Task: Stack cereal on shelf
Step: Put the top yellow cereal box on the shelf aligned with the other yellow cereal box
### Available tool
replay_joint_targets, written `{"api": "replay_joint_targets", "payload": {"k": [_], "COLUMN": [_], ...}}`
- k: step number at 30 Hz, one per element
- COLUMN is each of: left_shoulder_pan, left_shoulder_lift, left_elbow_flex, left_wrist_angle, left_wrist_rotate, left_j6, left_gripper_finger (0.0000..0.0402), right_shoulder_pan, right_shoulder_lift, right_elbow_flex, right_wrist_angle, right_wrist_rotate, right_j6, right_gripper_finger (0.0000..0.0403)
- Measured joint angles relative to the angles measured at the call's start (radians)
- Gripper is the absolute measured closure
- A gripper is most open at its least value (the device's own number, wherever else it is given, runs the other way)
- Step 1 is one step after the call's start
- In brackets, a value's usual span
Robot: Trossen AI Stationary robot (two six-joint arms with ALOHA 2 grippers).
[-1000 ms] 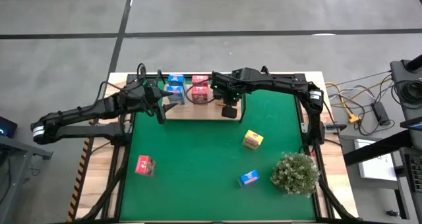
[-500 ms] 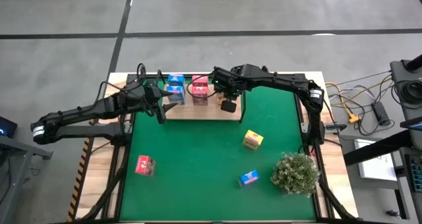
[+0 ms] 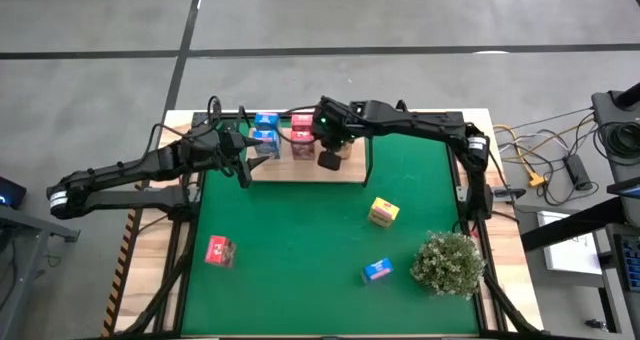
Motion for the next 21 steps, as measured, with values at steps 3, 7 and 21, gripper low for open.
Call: {"api": "replay_joint_targets", "payload": {"k": [3, 7, 21], "left_shoulder_pan": [0.0, 0.0, 0.0], "left_shoulder_lift": [0.0, 0.0, 0.0], "left_elbow_flex": [0.0, 0.0, 0.0], "left_wrist_angle": [0.0, 0.0, 0.0], "left_wrist_rotate": [0.0, 0.0, 0.0], "left_j6": [0.0, 0.0, 0.0], "left_gripper_finger": [0.0184, 0.0184, 0.0184], "right_shoulder_pan": [-0.015, -0.033, -0.037], "right_shoulder_lift": [0.014, 0.028, 0.033], "right_elbow_flex": [-0.001, -0.001, -0.001], "right_wrist_angle": [0.019, 0.009, 0.01], "right_wrist_rotate": [0.041, 0.044, 0.053], "right_j6": [-0.006, -0.007, -0.018], "right_gripper_finger": [0.039, 0.039, 0.039]}}
